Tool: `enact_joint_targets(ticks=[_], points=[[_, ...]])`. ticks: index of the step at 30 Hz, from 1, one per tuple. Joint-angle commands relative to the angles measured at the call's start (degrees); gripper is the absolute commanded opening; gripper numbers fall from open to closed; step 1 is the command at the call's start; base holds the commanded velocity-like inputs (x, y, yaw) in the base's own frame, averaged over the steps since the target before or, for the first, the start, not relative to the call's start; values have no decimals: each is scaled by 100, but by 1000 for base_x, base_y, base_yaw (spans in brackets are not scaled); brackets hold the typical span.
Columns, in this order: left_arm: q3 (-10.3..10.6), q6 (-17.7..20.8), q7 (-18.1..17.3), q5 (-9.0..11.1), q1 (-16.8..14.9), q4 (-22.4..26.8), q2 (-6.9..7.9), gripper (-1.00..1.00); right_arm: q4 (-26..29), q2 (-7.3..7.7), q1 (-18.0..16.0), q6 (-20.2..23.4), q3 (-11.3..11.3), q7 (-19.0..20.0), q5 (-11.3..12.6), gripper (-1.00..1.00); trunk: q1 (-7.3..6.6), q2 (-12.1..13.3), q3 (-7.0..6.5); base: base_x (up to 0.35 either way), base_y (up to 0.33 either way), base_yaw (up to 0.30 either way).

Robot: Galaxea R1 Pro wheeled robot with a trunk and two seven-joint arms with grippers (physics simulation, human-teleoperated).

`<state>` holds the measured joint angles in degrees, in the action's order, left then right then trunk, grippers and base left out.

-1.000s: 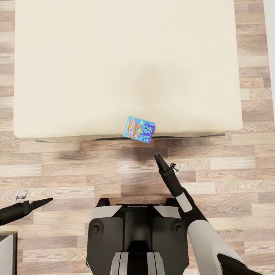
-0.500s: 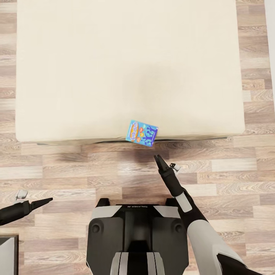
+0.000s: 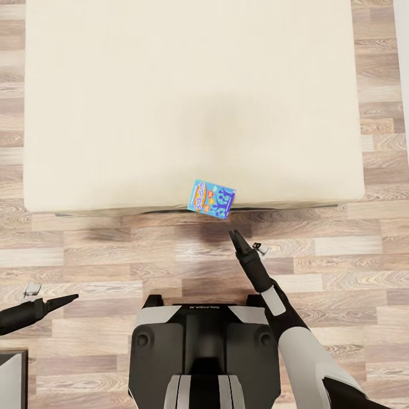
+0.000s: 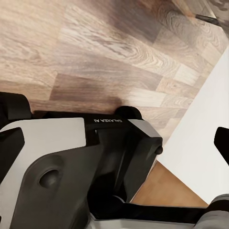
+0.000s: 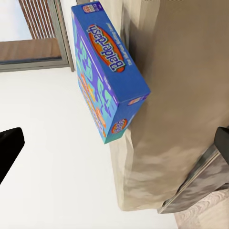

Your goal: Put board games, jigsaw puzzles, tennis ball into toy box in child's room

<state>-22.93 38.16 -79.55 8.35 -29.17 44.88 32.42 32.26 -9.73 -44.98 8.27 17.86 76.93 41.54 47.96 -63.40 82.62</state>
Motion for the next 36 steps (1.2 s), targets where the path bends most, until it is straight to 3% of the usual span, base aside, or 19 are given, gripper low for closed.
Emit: enact_joint_targets(ticks=[1,36], points=[[-1,60,-16,9,-1,0,1,100,0,-5,-2,60,26,26,-6,100,1,-3,2,27,0,0],[-1,53,-16,9,-1,-2,-3,100,0,10,-2,59,27,24,-6,100,1,-3,2,53,40,0]])
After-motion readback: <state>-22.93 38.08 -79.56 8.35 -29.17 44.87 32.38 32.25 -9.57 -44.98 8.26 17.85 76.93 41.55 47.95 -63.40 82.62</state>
